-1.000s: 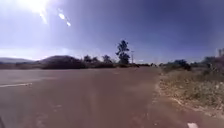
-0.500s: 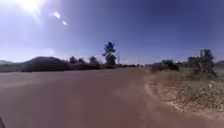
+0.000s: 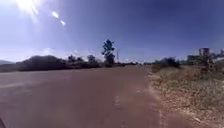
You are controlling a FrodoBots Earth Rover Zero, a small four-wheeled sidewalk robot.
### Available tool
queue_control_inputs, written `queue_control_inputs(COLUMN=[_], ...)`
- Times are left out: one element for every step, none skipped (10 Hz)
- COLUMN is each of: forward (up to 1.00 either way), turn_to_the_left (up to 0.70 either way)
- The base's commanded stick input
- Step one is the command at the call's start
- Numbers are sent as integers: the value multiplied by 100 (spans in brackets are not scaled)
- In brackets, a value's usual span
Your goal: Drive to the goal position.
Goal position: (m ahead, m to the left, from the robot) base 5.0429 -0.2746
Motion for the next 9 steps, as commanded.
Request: queue_control_inputs(forward=[100,100,100,100,100,100,100,100,100], turn_to_the_left=[0,0,-12,-32,-40,-40,-40,-40,-22])
